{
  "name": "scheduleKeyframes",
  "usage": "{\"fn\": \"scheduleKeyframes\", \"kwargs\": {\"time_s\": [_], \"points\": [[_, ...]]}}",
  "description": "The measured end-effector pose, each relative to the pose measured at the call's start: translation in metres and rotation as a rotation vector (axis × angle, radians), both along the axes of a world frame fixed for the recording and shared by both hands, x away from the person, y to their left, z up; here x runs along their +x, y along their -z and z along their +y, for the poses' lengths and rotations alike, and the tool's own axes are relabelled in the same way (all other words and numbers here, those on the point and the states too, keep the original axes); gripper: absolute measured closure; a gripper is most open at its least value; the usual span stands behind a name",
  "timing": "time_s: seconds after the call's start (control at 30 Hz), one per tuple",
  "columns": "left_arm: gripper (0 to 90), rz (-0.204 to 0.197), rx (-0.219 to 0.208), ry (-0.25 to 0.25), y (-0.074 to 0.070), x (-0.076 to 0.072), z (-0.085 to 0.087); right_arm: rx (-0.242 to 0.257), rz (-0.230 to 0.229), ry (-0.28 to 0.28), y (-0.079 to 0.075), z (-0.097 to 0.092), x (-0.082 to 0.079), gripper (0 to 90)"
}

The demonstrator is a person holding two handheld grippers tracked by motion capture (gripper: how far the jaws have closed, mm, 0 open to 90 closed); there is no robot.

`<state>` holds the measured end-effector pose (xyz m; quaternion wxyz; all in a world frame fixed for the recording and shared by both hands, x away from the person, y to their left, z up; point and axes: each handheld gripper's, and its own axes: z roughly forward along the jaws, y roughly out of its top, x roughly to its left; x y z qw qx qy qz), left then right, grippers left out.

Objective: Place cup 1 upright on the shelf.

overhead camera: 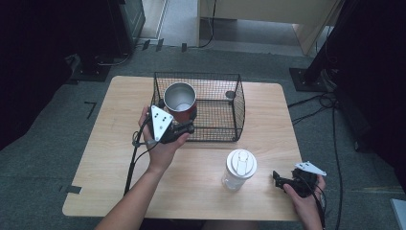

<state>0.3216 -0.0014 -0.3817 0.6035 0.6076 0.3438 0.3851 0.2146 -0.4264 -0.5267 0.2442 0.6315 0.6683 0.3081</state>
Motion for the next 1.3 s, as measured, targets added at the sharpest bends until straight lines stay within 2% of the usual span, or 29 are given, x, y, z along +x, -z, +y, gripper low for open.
{"fn": "scheduleKeyframes", "kwargs": {"time_s": [0.2,0.63,0.83,1.03,1.1,1.23,1.3], "points": [[8.1,0.018,0.021,-0.018,0.006,0.019,-0.009,0.003,-0.002,-0.004,0.000,0.000,0.000,0.3],[8.1,0.108,0.035,-0.052,0.022,0.057,-0.022,0.012,-0.005,-0.007,0.000,-0.001,0.000,0.3],[8.1,0.166,0.057,-0.072,0.025,0.072,-0.024,0.012,-0.005,-0.008,0.000,-0.001,0.000,0.2],[8.1,0.245,0.068,-0.073,0.029,0.085,-0.024,0.010,-0.005,-0.008,0.000,-0.001,0.000,0.3],[8.1,0.273,0.088,-0.072,0.030,0.090,-0.025,0.011,-0.005,-0.008,0.000,-0.001,0.000,0.2],[8.1,0.292,0.105,-0.086,0.033,0.094,-0.027,0.011,-0.005,-0.008,0.000,-0.001,0.000,0.3],[8.1,0.315,0.113,-0.083,0.033,0.097,-0.027,0.012,-0.005,-0.007,0.000,-0.001,0.000,0.2]]}}
